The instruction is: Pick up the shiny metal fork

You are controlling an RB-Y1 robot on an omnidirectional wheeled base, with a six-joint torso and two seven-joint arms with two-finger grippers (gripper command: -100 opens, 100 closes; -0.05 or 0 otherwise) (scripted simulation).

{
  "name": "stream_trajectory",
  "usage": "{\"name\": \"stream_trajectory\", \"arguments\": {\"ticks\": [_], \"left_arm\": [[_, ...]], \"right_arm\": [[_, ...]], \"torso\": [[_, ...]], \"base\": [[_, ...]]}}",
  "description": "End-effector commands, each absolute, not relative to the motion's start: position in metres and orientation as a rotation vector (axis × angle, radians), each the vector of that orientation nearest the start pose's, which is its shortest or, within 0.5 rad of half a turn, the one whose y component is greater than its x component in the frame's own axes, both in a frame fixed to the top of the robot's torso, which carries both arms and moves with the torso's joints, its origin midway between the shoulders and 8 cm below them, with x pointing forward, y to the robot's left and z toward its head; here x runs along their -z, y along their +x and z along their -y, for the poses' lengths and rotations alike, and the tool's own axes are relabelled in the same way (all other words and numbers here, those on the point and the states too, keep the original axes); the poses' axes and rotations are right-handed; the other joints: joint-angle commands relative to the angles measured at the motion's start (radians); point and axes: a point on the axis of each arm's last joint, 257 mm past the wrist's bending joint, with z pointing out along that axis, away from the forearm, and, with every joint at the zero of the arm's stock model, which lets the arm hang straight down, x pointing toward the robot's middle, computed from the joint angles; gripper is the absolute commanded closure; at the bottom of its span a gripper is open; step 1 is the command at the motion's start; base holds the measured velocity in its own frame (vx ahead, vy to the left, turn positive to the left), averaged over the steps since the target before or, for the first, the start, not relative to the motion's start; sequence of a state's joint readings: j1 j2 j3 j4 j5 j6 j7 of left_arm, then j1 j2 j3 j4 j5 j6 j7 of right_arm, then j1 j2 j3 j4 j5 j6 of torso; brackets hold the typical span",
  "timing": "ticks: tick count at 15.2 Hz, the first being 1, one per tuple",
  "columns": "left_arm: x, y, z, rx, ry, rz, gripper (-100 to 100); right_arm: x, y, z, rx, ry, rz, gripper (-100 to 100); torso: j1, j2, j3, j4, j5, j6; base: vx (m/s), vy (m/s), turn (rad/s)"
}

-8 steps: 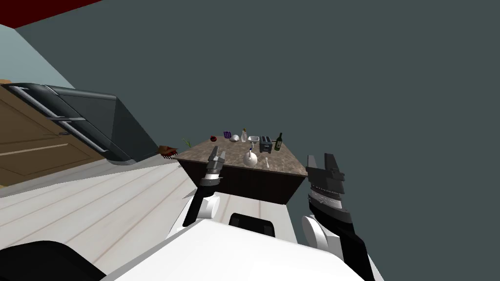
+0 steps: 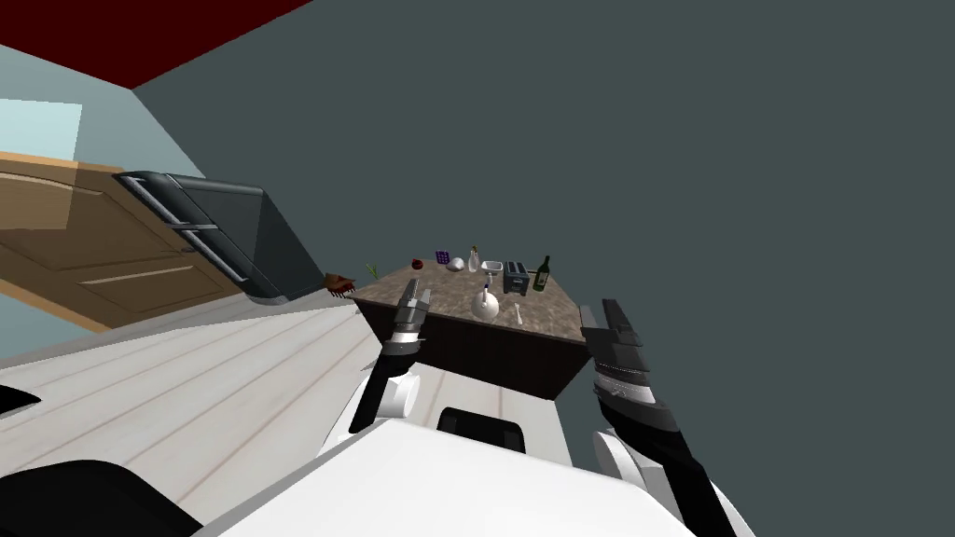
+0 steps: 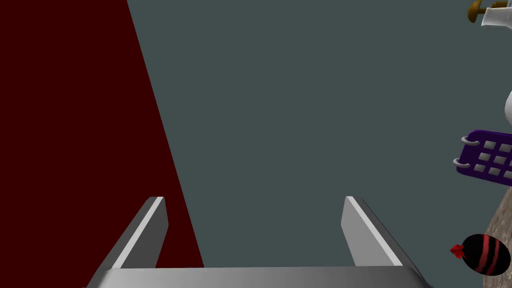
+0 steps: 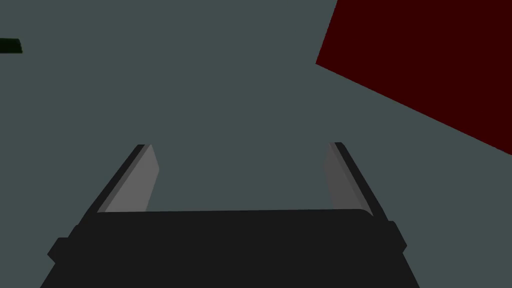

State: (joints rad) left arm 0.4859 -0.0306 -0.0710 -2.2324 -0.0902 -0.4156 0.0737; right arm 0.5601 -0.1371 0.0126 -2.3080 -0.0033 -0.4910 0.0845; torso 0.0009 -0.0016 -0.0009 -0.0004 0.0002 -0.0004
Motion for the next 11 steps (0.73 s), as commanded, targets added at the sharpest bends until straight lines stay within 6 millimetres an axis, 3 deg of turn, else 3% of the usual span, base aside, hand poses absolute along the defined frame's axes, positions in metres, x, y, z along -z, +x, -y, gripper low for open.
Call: {"name": "stream_trajectory", "arguments": {"ticks": [1, 2, 4, 7, 8, 9, 10, 11], "left_arm": [[0.009, 0.372, -0.25, 1.36, -0.758, -0.705, 0], [0.009, 0.372, -0.25, 1.36, -0.758, -0.705, 0], [0.009, 0.372, -0.25, 1.36, -0.758, -0.705, 0], [0.009, 0.372, -0.25, 1.36, -0.758, -0.705, 0], [0.009, 0.372, -0.25, 1.36, -0.758, -0.705, 0], [0.009, 0.372, -0.25, 1.36, -0.758, -0.705, 0], [0.009, 0.372, -0.25, 1.36, -0.758, -0.705, 0], [0.009, 0.372, -0.25, 1.36, -0.758, -0.705, 0]], "right_arm": [[0.008, 0.342, 0.272, -1.173, 0.576, -0.864, -100], [0.008, 0.342, 0.271, -1.173, 0.573, -0.867, -100], [0.036, 0.346, 0.28, -1.111, 0.6, -0.979, -100], [0.052, 0.347, 0.285, -1.074, 0.61, -1.044, -100], [0.069, 0.347, 0.292, -1.034, 0.626, -1.107, -100], [0.069, 0.347, 0.292, -1.034, 0.626, -1.107, -100], [0.087, 0.346, 0.299, -0.991, 0.642, -1.172, -100], [0.087, 0.346, 0.299, -0.991, 0.642, -1.172, -100]], "torso": [[0.0, 0.0, 0.0, 0.0, 0.0, 0.0], [0.0, 0.0, 0.0, 0.0, 0.0, 0.0], [0.001, 0.0, 0.0, 0.0, 0.0, 0.0], [0.001, -0.001, -0.001, 0.0, 0.0, 0.0], [0.0, -0.001, -0.001, 0.0, 0.0, 0.0], [0.001, -0.001, -0.001, 0.0, 0.0, 0.0], [0.001, -0.001, 0.0, 0.0, 0.0, 0.0], [0.001, -0.001, 0.0, 0.0, 0.0, 0.0]], "base": [[0.03, 0.025, 0.238], [0.029, 0.021, 0.186], [0.031, 0.03, 0.263], [0.036, 0.023, 0.194], [0.03, 0.02, 0.241], [0.027, 0.019, 0.201], [0.03, 0.028, 0.279], [0.032, 0.022, 0.188]]}}
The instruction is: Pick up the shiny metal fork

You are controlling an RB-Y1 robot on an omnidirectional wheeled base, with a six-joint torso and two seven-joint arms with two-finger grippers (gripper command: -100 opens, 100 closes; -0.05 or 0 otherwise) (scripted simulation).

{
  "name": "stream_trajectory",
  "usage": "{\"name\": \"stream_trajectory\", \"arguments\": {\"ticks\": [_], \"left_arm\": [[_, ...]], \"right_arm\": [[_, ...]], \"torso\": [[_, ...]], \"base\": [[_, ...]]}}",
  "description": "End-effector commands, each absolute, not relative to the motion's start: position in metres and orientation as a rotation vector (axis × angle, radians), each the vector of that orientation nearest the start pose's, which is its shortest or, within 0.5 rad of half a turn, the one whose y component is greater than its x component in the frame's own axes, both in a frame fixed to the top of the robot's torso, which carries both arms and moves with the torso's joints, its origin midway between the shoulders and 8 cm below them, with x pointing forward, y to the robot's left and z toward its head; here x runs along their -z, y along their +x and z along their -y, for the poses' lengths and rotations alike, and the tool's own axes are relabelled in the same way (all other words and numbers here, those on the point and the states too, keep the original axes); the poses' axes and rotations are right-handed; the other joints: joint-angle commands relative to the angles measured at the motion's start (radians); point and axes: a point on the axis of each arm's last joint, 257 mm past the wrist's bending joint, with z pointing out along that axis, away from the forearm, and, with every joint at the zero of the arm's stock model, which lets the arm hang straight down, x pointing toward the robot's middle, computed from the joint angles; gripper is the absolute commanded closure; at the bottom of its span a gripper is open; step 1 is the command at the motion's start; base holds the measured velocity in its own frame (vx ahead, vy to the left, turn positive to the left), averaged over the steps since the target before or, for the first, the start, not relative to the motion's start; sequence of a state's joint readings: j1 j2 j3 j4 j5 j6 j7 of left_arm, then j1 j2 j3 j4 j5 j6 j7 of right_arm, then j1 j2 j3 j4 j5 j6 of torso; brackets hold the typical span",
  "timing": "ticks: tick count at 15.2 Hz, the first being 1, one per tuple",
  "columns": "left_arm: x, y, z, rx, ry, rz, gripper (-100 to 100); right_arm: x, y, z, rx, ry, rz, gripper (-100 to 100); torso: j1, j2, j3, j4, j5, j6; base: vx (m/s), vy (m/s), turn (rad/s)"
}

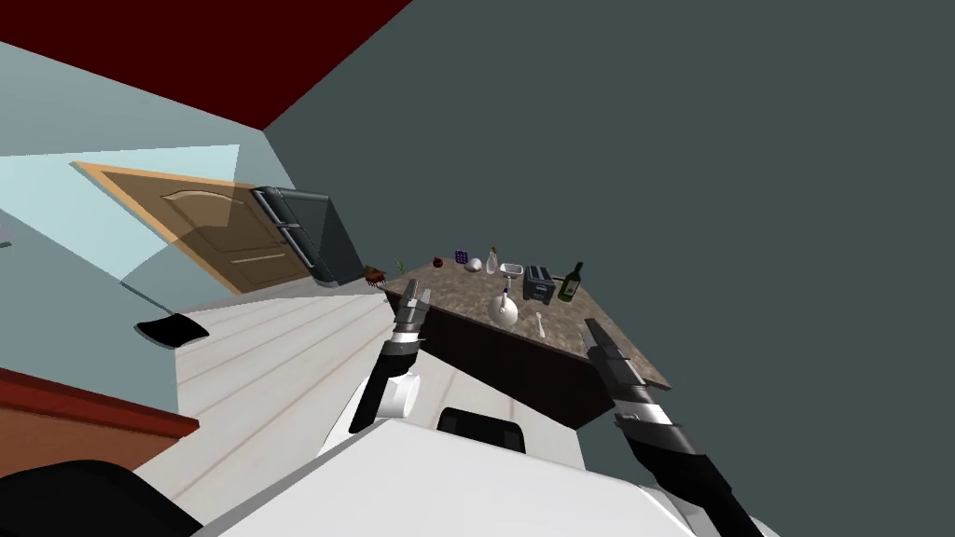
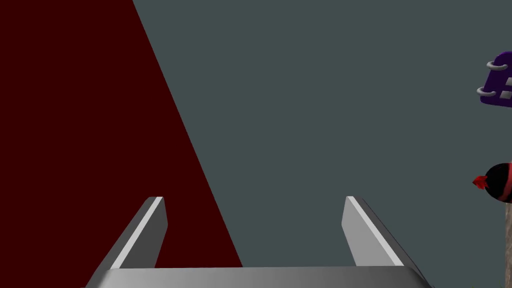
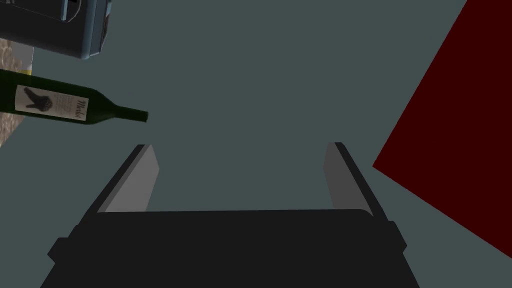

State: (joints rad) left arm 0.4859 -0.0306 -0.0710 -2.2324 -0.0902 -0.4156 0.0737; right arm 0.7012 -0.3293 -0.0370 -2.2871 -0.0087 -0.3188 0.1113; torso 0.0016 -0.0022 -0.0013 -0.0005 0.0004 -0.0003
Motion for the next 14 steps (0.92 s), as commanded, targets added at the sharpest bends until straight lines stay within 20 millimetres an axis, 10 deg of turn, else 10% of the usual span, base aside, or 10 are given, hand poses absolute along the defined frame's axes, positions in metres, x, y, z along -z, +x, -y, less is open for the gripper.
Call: {"name": "stream_trajectory", "arguments": {"ticks": [1, 14], "left_arm": [[0.009, 0.372, -0.25, 1.36, -0.758, -0.705, 0], [0.009, 0.372, -0.25, 1.36, -0.758, -0.705, 0]], "right_arm": [[0.105, 0.344, 0.308, -0.944, 0.659, -1.238, -100], [0.213, 0.303, 0.378, -0.602, 0.763, -1.632, -100]], "torso": [[0.0, 0.0, 0.0, 0.0, 0.0, 0.0], [0.0, -0.001, -0.001, 0.0, 0.0, 0.0]], "base": [[0.039, 0.026, 0.246], [0.042, 0.019, 0.252]]}}
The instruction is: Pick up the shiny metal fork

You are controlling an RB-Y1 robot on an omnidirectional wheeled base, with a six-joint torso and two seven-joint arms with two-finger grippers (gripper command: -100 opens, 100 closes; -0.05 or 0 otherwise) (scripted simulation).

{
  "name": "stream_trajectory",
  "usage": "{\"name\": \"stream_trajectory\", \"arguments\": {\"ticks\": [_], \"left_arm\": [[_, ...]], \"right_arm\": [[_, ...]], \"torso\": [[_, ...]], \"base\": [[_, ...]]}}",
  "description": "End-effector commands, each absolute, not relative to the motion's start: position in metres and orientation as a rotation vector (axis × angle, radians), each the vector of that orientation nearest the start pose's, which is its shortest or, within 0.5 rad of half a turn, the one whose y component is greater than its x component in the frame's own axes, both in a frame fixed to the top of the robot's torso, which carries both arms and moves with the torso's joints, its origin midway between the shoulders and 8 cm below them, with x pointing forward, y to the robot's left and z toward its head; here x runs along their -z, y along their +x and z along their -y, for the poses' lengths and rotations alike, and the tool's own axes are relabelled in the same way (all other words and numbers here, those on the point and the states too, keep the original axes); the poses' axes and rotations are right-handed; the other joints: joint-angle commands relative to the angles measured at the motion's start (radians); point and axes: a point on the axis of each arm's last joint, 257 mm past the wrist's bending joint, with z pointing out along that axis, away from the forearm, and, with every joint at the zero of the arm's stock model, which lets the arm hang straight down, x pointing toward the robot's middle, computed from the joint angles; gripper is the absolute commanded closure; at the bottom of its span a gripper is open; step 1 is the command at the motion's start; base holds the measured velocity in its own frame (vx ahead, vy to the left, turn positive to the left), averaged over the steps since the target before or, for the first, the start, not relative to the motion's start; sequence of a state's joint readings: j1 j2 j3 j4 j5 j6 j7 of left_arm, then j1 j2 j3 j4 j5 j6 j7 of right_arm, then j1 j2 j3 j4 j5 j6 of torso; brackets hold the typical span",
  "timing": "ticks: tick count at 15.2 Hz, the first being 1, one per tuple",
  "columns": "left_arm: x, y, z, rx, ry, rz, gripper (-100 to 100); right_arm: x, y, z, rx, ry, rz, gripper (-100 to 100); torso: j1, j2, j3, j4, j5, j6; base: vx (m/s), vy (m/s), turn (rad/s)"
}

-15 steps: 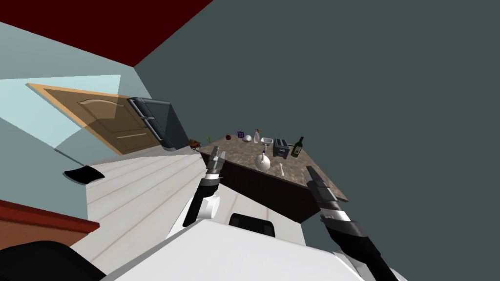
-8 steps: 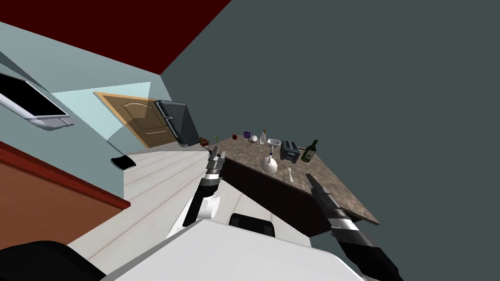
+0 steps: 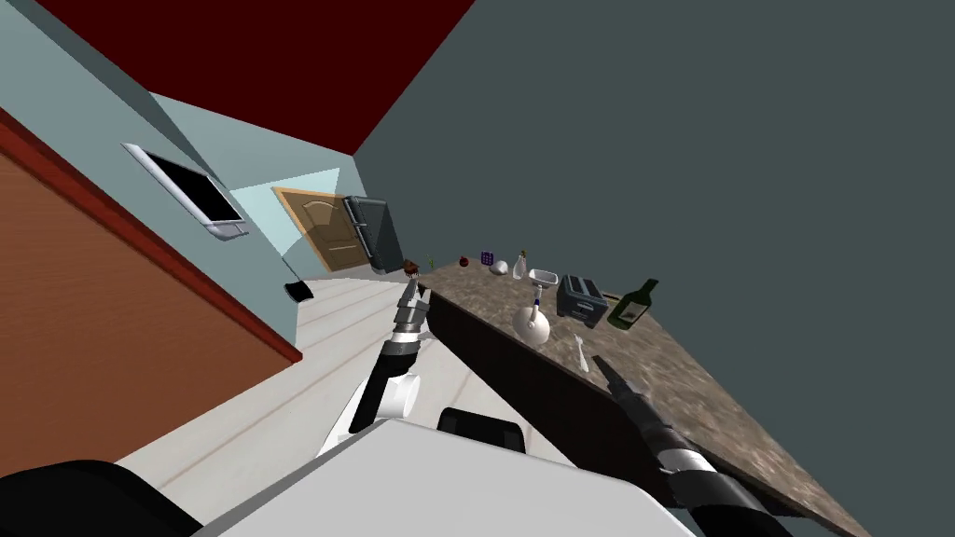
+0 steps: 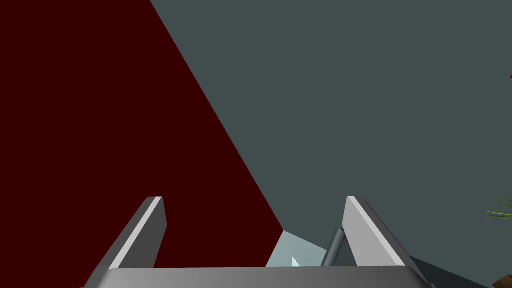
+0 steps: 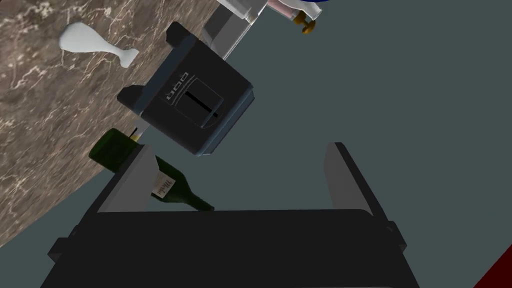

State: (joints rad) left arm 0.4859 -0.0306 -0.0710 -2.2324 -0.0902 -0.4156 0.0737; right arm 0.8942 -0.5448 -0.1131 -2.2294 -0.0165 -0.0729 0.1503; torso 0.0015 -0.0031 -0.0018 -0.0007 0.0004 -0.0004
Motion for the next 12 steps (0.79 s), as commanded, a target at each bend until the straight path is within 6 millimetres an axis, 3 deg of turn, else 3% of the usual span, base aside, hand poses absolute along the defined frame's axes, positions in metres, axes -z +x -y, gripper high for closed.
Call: {"name": "stream_trajectory", "arguments": {"ticks": [1, 5, 7, 12], "left_arm": [[0.009, 0.372, -0.25, 1.36, -0.758, -0.705, 0], [0.009, 0.372, -0.25, 1.36, -0.758, -0.705, 0], [0.009, 0.372, -0.25, 1.36, -0.758, -0.705, 0], [0.009, 0.372, -0.25, 1.36, -0.758, -0.705, 0]], "right_arm": [[0.227, 0.292, 0.39, -0.543, 0.772, -1.691, -100], [0.255, 0.267, 0.419, -0.411, 0.797, -1.809, -100], [0.258, 0.265, 0.421, -0.401, 0.806, -1.816, -100], [0.29, 0.22, 0.464, -0.197, 0.833, -1.978, -100]], "torso": [[0.0, 0.0, 0.0, 0.0, 0.0, 0.0], [0.0, 0.0, 0.0, 0.0, 0.0, 0.0], [0.001, 0.0, 0.0, 0.0, 0.0, 0.0], [0.0, 0.0, 0.0, 0.0, 0.0, 0.0]], "base": [[0.055, 0.018, 0.26], [0.046, 0.015, 0.277], [0.042, 0.009, 0.157], [0.043, 0.007, 0.258]]}}
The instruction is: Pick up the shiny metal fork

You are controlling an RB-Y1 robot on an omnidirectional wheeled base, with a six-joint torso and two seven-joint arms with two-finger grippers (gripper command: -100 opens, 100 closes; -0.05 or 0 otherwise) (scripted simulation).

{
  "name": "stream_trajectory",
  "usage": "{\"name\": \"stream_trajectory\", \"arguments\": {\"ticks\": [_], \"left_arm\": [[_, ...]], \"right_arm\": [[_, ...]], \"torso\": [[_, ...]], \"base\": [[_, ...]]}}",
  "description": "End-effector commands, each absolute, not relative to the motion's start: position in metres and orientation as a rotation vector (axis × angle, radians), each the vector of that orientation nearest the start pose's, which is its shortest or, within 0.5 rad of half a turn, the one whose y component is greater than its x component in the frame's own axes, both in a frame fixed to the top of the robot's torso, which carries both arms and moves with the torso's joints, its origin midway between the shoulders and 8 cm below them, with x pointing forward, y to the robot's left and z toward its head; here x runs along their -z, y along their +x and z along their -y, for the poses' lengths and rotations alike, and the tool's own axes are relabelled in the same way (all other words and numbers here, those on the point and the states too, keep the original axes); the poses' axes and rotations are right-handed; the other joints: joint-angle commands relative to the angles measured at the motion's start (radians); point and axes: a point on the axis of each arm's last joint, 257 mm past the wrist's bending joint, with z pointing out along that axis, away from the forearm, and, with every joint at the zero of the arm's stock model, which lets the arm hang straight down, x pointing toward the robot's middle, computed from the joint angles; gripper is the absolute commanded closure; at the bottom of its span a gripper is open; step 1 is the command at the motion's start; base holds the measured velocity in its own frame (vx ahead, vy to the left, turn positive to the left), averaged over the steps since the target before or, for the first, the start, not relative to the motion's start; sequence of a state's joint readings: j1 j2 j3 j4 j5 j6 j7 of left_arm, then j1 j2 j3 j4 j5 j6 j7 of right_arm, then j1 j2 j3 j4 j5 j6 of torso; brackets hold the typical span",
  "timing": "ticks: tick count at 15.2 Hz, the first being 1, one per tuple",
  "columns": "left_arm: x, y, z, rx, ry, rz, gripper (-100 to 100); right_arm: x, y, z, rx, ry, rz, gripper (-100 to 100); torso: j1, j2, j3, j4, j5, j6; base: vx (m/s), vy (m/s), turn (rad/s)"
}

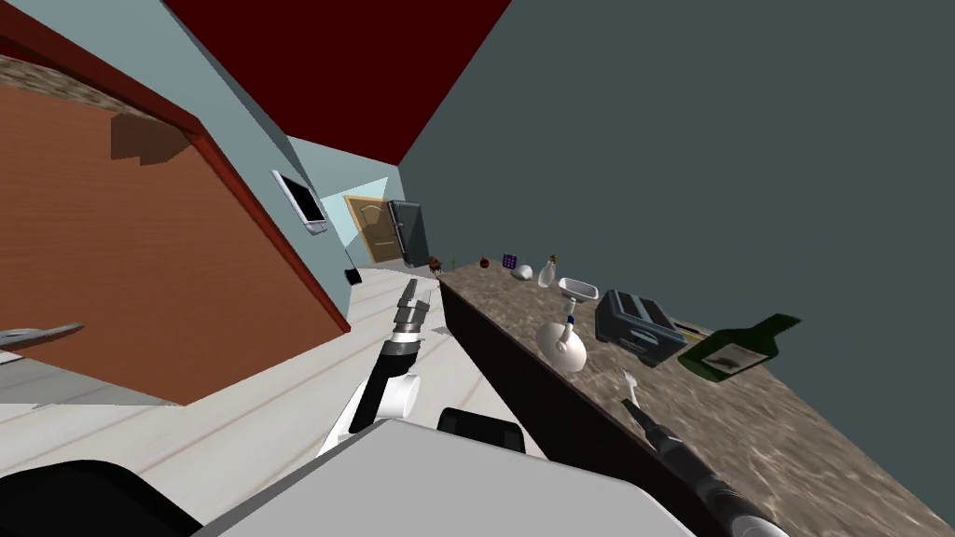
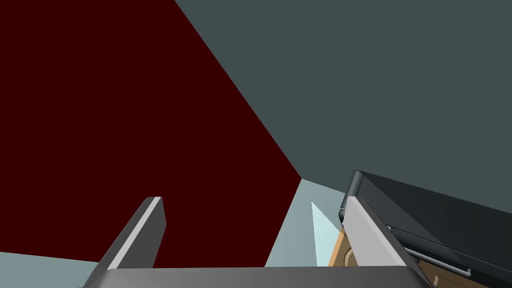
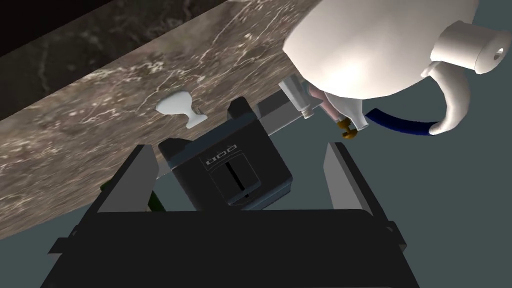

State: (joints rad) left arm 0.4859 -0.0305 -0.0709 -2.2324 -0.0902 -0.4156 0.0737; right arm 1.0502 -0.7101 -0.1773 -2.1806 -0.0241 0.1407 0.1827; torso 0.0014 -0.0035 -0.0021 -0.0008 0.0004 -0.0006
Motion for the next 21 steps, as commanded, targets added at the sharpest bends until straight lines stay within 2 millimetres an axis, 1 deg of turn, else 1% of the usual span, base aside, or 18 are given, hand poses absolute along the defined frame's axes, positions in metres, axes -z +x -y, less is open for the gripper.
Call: {"name": "stream_trajectory", "arguments": {"ticks": [1, 2, 3, 4, 6, 7, 8, 9, 10, 11, 12, 14, 15, 16, 17, 19, 21], "left_arm": [[0.009, 0.372, -0.25, 1.36, -0.758, -0.705, 0], [0.009, 0.372, -0.25, 1.36, -0.758, -0.705, 0], [0.009, 0.372, -0.25, 1.36, -0.758, -0.705, 0], [0.009, 0.372, -0.25, 1.36, -0.758, -0.705, 0], [0.009, 0.372, -0.25, 1.36, -0.758, -0.705, 0], [0.009, 0.372, -0.25, 1.36, -0.758, -0.705, 0], [0.009, 0.372, -0.25, 1.36, -0.758, -0.705, 0], [0.009, 0.372, -0.25, 1.36, -0.758, -0.705, 0], [0.009, 0.372, -0.25, 1.36, -0.758, -0.705, 0], [0.009, 0.372, -0.25, 1.36, -0.758, -0.705, 0], [0.009, 0.372, -0.25, 1.36, -0.758, -0.705, 0], [0.009, 0.372, -0.25, 1.36, -0.758, -0.705, 0], [0.009, 0.372, -0.25, 1.36, -0.758, -0.705, 0], [0.009, 0.372, -0.25, 1.36, -0.758, -0.705, 0], [0.009, 0.372, -0.25, 1.36, -0.758, -0.705, 0], [0.009, 0.372, -0.25, 1.36, -0.758, -0.705, 0], [0.009, 0.372, -0.25, 1.36, -0.758, -0.705, 0]], "right_arm": [[0.291, 0.219, 0.465, -0.19, 0.838, -1.981, -100], [0.298, 0.205, 0.479, -0.128, 0.84, -2.028, -100], [0.3, 0.203, 0.48, -0.119, 0.846, -2.032, -100], [0.305, 0.189, 0.493, -0.06, 0.845, -2.074, -100], [0.306, 0.187, 0.495, -0.049, 0.853, -2.079, -100], [0.312, 0.171, 0.508, 0.019, 0.857, -2.123, -100], [0.312, 0.171, 0.509, 0.021, 0.858, -2.123, -100], [0.316, 0.155, 0.522, 0.089, 0.861, -2.164, -100], [0.316, 0.155, 0.522, 0.089, 0.862, -2.165, -100], [0.318, 0.14, 0.534, 0.152, 0.862, -2.202, -100], [0.319, 0.139, 0.535, 0.156, 0.864, -2.203, -100], [0.321, 0.111, 0.558, 0.277, 0.863, -2.269, -100], [0.321, 0.11, 0.559, 0.282, 0.866, -2.271, -100], [0.321, 0.097, 0.57, 0.341, 0.866, -2.3, -100], [0.321, 0.097, 0.57, 0.341, 0.866, -2.3, -100], [0.319, 0.073, 0.589, 0.449, 0.863, -2.35, -100], [0.316, 0.053, 0.604, 0.539, 0.858, -2.388, -100]], "torso": [[0.0, 0.0, 0.0, 0.0, 0.0, 0.0], [0.0, 0.0, 0.0, 0.0, 0.0, 0.0], [0.0, 0.0, 0.0, 0.0, 0.0, 0.0], [0.001, 0.0, 0.0, 0.0, 0.0, 0.0], [0.0, 0.0, 0.0, 0.0, 0.0, 0.0], [0.0, 0.001, 0.0, 0.0, 0.0, 0.001], [0.001, 0.001, 0.001, 0.0, 0.0, 0.0], [0.001, 0.001, 0.001, 0.0, 0.0, 0.0], [0.0, 0.001, 0.0, 0.0, 0.0, 0.0], [0.0, 0.0, 0.0, 0.0, 0.0, 0.0], [0.001, 0.0, 0.0, 0.0, 0.0, 0.0], [0.001, 0.0, 0.0, 0.0, 0.0, 0.0], [0.0, 0.0, 0.0, 0.0, 0.0, 0.0], [0.0, 0.0, 0.0, 0.0, 0.0, 0.0], [0.0, 0.0, 0.0, 0.0, 0.0, 0.0], [0.001, 0.0, 0.0, 0.0, 0.0, 0.0], [0.001, -0.001, -0.001, 0.0, 0.0, 0.0]], "base": [[0.051, 0.003, 0.213], [0.056, 0.01, 0.261], [0.051, 0.009, 0.243], [0.051, 0.011, 0.368], [0.037, -0.004, 0.137], [0.031, 0.001, 0.129], [0.034, 0.001, 0.19], [0.04, 0.004, 0.322], [0.044, 0.0, 0.273], [0.046, 0.003, 0.285], [0.042, -0.003, 0.207], [0.046, -0.005, 0.268], [0.047, -0.013, 0.239], [0.05, -0.005, 0.273], [0.046, -0.003, 0.194], [0.046, -0.001, 0.267], [0.053, -0.009, 0.308]]}}
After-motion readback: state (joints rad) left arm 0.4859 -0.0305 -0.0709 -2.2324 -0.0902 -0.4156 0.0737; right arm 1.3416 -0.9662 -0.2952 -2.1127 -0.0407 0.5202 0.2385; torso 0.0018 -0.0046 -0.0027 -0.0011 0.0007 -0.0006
